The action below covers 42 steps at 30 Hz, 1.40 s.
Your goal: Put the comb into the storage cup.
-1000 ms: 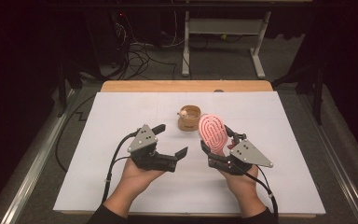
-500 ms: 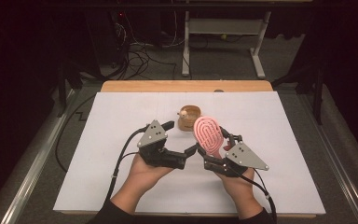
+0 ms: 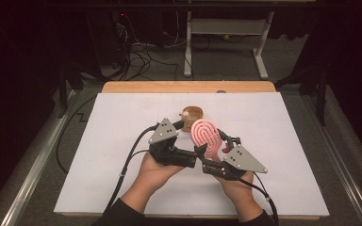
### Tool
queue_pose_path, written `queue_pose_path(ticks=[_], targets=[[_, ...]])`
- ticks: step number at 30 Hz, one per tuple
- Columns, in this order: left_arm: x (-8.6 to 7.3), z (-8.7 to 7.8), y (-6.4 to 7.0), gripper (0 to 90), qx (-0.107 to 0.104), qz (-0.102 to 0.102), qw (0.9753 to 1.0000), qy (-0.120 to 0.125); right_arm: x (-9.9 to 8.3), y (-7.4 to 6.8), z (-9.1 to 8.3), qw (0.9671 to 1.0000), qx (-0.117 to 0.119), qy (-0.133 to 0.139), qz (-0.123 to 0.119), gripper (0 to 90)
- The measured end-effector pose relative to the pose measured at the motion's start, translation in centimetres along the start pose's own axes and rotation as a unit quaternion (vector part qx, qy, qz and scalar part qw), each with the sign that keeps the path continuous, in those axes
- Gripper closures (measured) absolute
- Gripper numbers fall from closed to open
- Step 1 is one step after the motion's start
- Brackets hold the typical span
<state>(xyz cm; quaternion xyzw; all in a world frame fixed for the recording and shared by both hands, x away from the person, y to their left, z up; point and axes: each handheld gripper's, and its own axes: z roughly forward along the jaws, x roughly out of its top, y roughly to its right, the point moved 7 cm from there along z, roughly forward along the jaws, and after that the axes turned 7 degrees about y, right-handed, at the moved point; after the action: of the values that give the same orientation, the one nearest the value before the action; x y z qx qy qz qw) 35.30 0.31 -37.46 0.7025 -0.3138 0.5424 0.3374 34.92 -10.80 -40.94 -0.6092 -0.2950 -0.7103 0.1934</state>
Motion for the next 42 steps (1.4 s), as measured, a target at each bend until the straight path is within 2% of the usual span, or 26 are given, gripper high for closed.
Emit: queue_pose_path(ticks=[7,10,17,22,26,29,30,32,33,35,42], targets=[[0.1,0.7,0.1,0.0,-0.003,-0.006,1.0000,-0.004,0.2,-0.2,0.0,1.0000,0.003,0.003,0.001,20.3],[-0.1,1.1,0.0,0.0,-0.005,-0.018,0.9998,-0.008,0.2,-0.2,0.0,1.0000,0.003,0.003,0.002,20.3],[-0.4,1.4,0.1,0.0,-0.009,-0.023,0.9996,-0.017,0.2,-0.3,0.0,1.0000,0.003,0.003,0.002,20.3],[-0.3,1.3,0.2,11.7,-0.022,-0.031,0.9992,-0.016,0.2,-0.3,0.0,1.0000,0.003,0.002,0.001,20.3],[-0.3,1.3,0.3,16.7,-0.030,-0.039,0.9986,-0.018,0.1,-0.3,0.0,1.0000,0.001,0.001,-0.003,20.3],[-0.4,1.3,0.2,17.0,-0.029,-0.043,0.9983,-0.026,0.0,-0.3,0.0,1.0000,-0.001,0.000,-0.005,20.3],[-0.6,1.2,0.2,21.5,-0.031,-0.047,0.9979,-0.030,0.1,-0.2,0.0,1.0000,-0.004,0.001,-0.005,20.3],[-0.6,1.2,0.2,24.6,-0.034,-0.051,0.9976,-0.032,0.1,-0.1,0.0,1.0000,-0.005,0.002,-0.005,20.3],[-0.6,1.2,0.2,30.7,-0.034,-0.051,0.9976,-0.032,0.1,-0.1,0.0,1.0000,-0.005,0.002,-0.005,20.3],[-0.6,1.2,0.4,33.9,-0.040,-0.050,0.9975,-0.028,0.1,-0.2,0.0,1.0000,-0.005,0.002,-0.006,20.3],[-0.6,1.3,0.2,40.8,-0.034,-0.056,0.9973,-0.032,0.0,-0.2,0.0,0.9999,-0.007,0.000,-0.009,20.3]])
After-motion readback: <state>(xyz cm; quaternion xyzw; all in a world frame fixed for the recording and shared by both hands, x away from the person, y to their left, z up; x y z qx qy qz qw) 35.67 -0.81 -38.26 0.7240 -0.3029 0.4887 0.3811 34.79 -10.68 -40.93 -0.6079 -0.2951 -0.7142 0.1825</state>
